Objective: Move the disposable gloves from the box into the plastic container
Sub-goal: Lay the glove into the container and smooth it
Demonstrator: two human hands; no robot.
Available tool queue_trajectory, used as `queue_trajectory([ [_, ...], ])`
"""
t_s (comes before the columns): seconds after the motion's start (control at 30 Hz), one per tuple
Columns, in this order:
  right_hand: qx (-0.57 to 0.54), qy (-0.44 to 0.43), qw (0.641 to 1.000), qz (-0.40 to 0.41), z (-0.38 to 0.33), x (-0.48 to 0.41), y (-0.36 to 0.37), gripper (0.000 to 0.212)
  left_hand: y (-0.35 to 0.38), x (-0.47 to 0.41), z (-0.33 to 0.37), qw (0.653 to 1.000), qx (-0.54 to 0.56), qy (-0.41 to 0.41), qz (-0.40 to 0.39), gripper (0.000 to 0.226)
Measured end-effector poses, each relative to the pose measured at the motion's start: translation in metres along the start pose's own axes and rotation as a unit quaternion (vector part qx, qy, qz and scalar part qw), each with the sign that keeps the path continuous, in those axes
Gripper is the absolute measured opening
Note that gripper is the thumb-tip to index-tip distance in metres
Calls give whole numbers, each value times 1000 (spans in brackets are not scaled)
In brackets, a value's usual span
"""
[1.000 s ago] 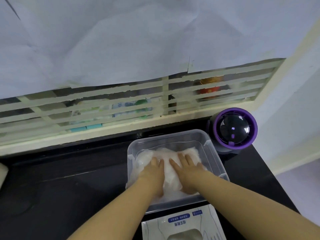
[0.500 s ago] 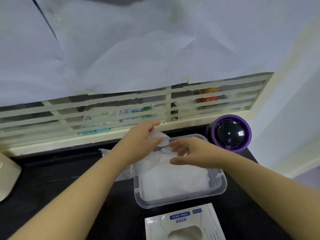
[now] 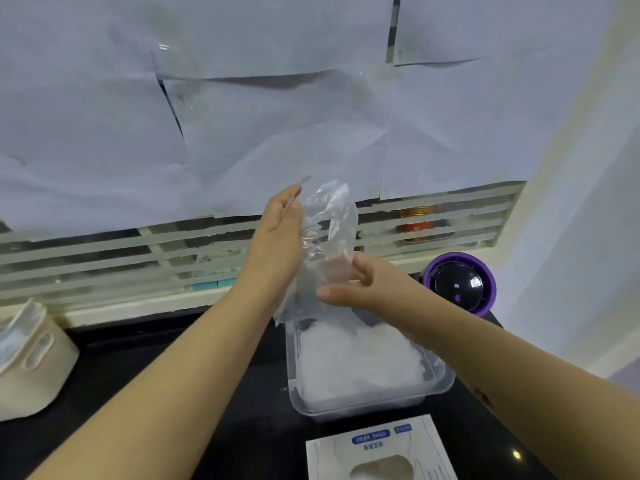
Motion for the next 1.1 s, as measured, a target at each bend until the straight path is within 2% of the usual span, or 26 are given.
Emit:
queue_trajectory([
  [0.07,52,-5,998,24,-3,3,-1,22,-1,-1,-5,998,43,-48,-8,37],
  [0.13,57,0,997,61,-4,5,-7,15,-2,-5,-12,979,147,-136,-45,37],
  [0.2,25,1,997,78,-8,5,-14,23,-2,-4,-13,943,230,-194,-141,48],
  [0.27,5,3,996,87,-12,5,-20,29,-2,3,-12,909,266,-212,-239,57],
  [0.37,-75,28,992,95,-8,5,-31,31,-2,10,-22,895,266,-210,-289,49],
  [0.43,-164,50,982,79,-6,8,-36,24,-5,11,-37,895,273,-207,-286,52],
  [0.5,-261,47,963,36,-7,9,-39,26,-7,11,-47,899,292,-213,-248,55],
  [0.6,-350,17,936,3,-7,8,-47,66,-11,12,-58,898,320,-242,-183,59],
  [0.67,-386,8,922,-11,-7,9,-50,72,-11,17,-61,895,310,-259,-188,51],
  [0.7,-396,6,918,-17,-8,11,-51,72,-9,22,-59,890,293,-275,-216,50],
  [0.73,-399,6,917,-27,-8,12,-50,72,-7,28,-58,879,268,-292,-265,59],
  [0.8,-363,14,931,-40,-6,12,-49,77,3,44,-52,849,227,-296,-373,76],
  [0.83,-337,24,940,-43,-4,12,-49,79,8,49,-49,837,228,-285,-407,73],
  [0.9,-276,47,960,-28,0,11,-49,83,17,50,-45,847,238,-248,-406,61],
  [0.97,-189,50,981,15,0,14,-51,83,19,45,-46,873,232,-229,-362,56],
  [1.03,-136,29,988,65,-2,15,-57,58,12,40,-53,895,208,-235,-317,58],
  [1.1,-156,13,985,75,0,16,-61,33,2,40,-60,913,153,-225,-303,47],
])
Point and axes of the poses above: each hand's wrist, its own x-axis away from the middle knuckle, its own y-axis out of the palm, z = x × y, the point moved 4 cm from there along -x, towards the middle knuckle, and after that the axes turned 3 degrees about z, right-handed, at the moved point
